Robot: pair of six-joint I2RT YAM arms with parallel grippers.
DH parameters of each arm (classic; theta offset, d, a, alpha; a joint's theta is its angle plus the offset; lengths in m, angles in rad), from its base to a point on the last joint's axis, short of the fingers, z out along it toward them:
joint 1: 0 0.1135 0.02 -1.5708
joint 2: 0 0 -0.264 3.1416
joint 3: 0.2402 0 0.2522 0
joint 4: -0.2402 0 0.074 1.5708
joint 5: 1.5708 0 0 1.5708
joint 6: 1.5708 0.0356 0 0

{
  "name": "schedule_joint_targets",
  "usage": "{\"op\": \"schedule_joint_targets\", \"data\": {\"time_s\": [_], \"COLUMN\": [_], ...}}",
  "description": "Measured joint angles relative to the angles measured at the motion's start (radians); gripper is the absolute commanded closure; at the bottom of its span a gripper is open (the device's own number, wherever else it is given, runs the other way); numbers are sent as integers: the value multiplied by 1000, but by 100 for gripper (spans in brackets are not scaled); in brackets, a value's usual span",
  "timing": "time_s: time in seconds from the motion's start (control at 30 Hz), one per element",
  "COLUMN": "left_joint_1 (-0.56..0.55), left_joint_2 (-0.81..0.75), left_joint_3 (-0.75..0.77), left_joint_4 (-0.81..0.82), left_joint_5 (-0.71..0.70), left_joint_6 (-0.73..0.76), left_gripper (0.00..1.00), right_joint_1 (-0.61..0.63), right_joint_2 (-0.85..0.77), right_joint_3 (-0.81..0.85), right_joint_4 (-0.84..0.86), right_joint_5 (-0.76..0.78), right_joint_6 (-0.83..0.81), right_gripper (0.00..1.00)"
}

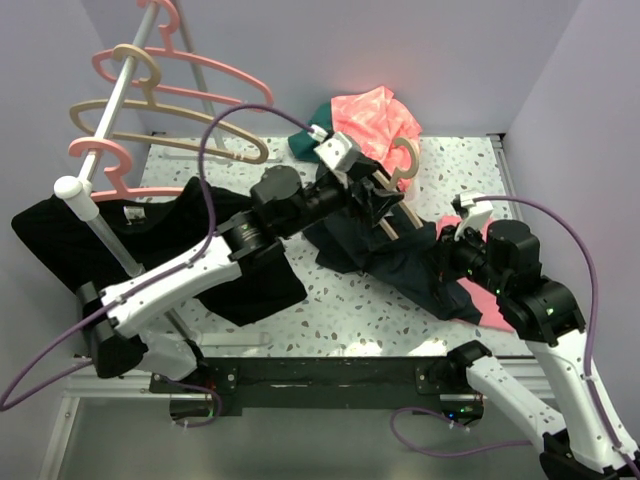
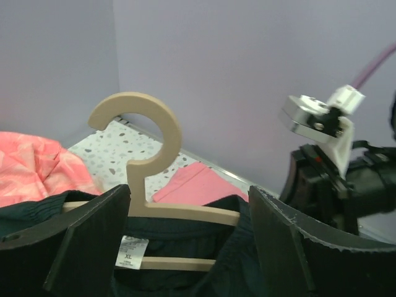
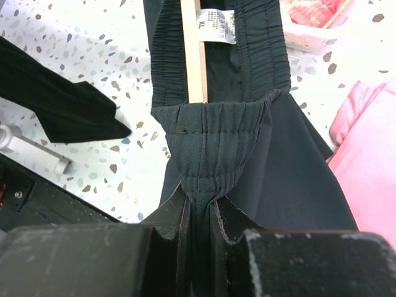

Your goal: Place the shorts on the hanger

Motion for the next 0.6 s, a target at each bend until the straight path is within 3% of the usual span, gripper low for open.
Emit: {"op": "schedule_joint_targets", "data": {"time_s": [0.13, 0.23, 0.37, 0.6], "left_joint_1": [-33, -122, -244, -364], "left_joint_2": [-116, -177, -232, -276], "left_joint_3": [-89, -167, -328, -573], "left_joint_4": [17, 32, 61, 116], "left_joint_5": [37, 9, -45, -103], "left_joint_6": [-1, 24, 54, 100], "left_gripper": [19, 20, 20, 23], "right_joint_1": [0, 0, 0, 0], "right_joint_2": [27, 92, 176, 271], "right_joint_3": [45, 124, 215, 311], "right_joint_4": [-19, -38, -44, -72], "right_joint_5": [-16, -62, -128, -193], "right_joint_6": [-19, -36, -59, -107], "right_gripper": [100, 100, 100, 100]}}
